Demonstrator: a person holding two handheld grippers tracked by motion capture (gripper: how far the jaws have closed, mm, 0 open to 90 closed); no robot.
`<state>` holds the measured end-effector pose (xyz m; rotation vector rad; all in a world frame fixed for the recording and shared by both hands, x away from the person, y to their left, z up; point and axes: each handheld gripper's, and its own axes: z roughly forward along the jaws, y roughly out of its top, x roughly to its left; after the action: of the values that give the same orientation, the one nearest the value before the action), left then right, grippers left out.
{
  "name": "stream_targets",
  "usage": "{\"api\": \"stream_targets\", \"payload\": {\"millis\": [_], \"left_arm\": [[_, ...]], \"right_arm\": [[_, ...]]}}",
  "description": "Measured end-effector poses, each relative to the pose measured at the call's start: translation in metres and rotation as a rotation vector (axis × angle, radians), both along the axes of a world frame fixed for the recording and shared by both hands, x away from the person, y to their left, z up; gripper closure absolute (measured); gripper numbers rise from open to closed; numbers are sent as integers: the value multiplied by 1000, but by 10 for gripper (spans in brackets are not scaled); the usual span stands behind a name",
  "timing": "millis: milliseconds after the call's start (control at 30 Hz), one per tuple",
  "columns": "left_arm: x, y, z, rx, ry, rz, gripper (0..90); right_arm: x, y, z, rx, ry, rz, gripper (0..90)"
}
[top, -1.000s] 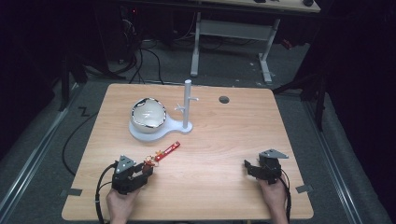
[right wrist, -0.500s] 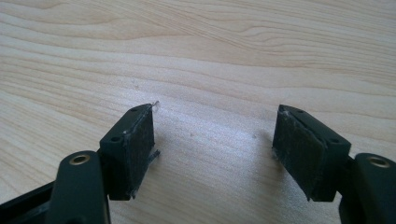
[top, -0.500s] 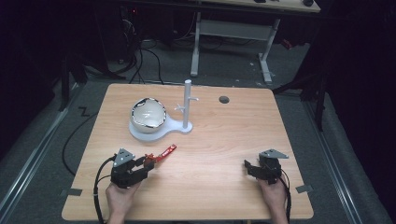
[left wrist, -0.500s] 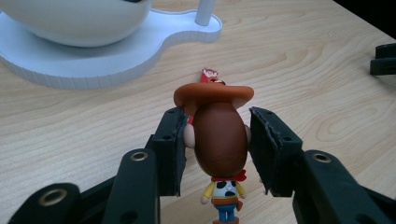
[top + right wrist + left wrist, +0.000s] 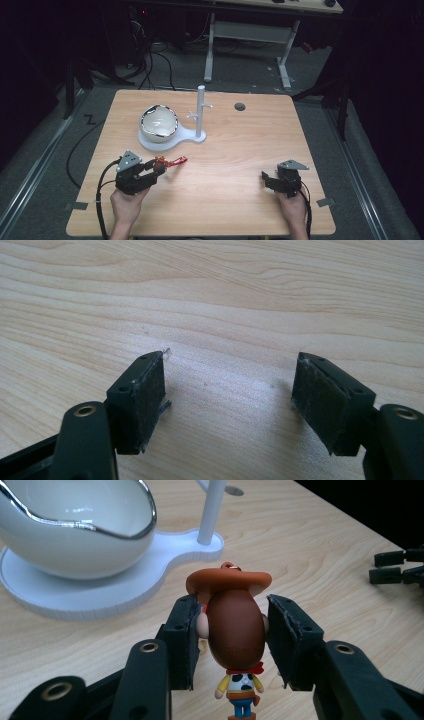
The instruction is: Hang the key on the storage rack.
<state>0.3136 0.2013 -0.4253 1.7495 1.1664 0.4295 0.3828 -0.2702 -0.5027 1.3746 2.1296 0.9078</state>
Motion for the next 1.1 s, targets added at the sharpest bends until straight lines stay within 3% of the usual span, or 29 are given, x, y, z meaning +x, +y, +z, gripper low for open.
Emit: {"api": "stream_targets", "payload": {"millis": [633, 1100], "left_arm": [[16, -11, 44, -17, -80, -57, 572], [35, -20, 61, -28, -107, -78, 571]], "right_arm": [[0, 0, 0, 0, 0, 1, 297], [0, 0, 0, 1, 0, 3, 297]]}}
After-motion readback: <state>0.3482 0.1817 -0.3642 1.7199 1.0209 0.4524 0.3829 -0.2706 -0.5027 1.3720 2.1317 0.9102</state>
